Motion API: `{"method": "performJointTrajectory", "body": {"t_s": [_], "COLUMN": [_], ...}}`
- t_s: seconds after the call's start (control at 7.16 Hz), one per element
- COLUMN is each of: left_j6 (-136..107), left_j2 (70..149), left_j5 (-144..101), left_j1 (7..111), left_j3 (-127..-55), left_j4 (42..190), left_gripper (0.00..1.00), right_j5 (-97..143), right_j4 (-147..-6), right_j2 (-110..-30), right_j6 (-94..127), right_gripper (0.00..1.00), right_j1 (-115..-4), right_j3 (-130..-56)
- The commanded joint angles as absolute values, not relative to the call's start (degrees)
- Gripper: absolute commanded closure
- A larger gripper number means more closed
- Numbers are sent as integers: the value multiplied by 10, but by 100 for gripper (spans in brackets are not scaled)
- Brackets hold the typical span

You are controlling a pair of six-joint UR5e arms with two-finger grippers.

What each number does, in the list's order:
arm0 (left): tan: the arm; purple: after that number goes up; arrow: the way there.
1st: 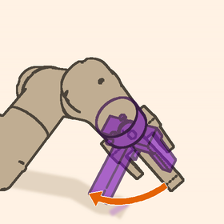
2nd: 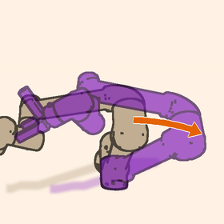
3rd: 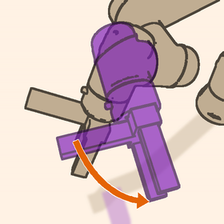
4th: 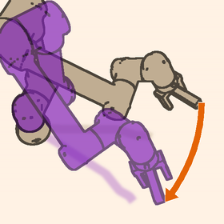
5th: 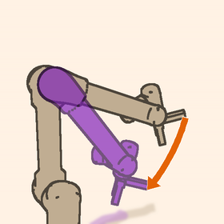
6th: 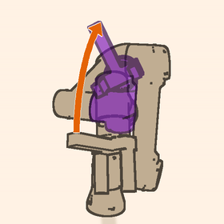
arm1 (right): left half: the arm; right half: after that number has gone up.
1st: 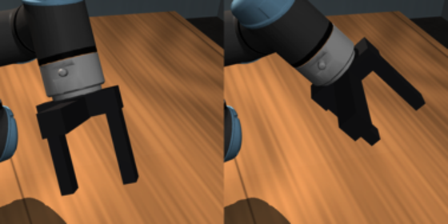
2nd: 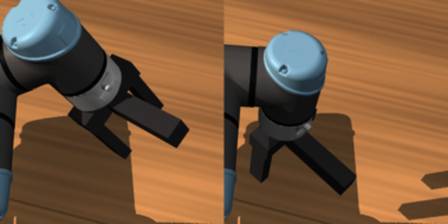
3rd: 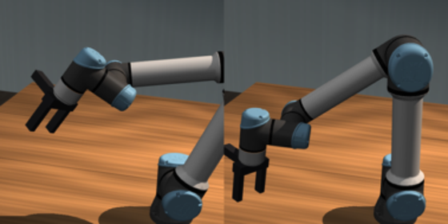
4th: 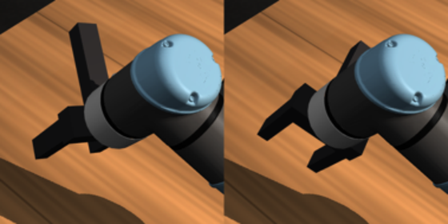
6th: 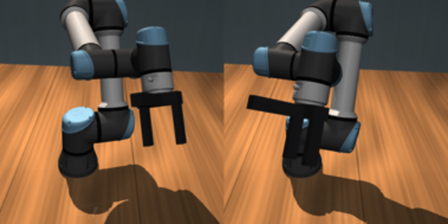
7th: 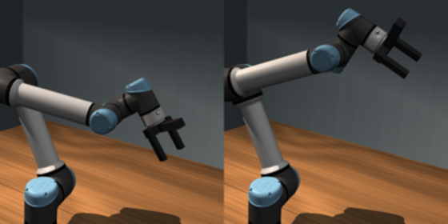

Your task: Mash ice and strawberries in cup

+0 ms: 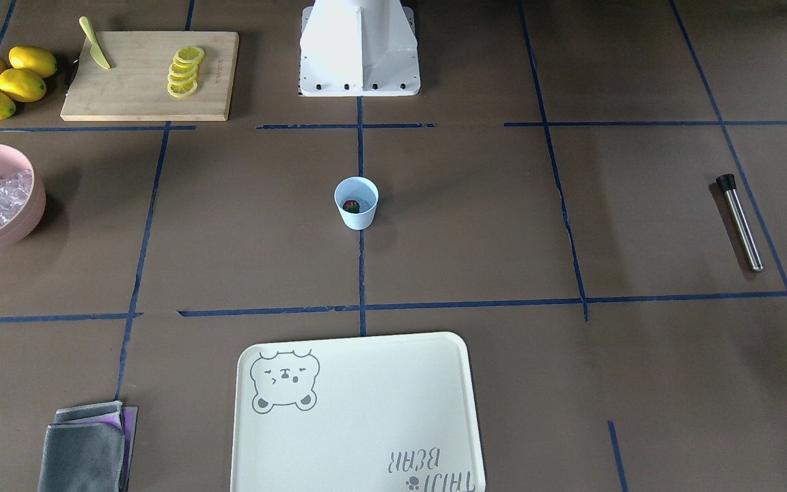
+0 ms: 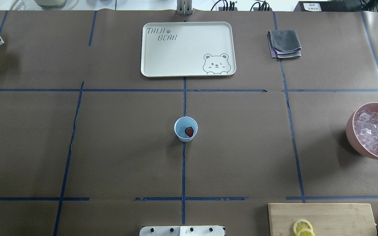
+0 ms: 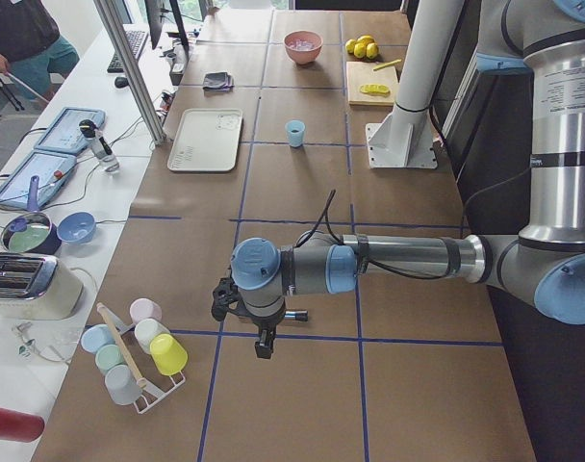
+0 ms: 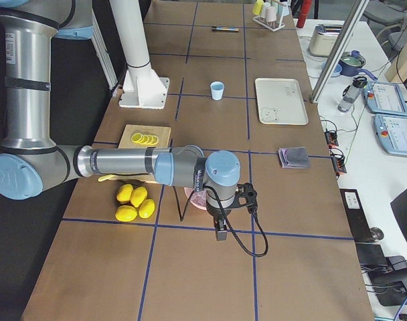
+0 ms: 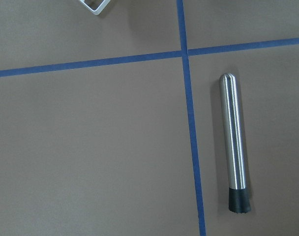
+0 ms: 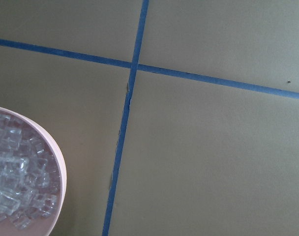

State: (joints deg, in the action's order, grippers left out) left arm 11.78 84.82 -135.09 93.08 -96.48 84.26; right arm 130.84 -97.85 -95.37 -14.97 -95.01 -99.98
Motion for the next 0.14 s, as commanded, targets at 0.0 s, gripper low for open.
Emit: {"method": "performJointTrajectory", "body": {"t_s": [0.0], "left_j6": [118], "left_j2": [848], "left_j5": [-1352], "left_j1": [931], "left_j3": [-966], "left_j4": [842], "left_gripper": [0], "right_j5": [1309], "right_j4": [-978], "right_j2": [-954], "right_j6": [-147], "right_gripper": [0], "right_j1": [-950], "right_j3": [-1000]}}
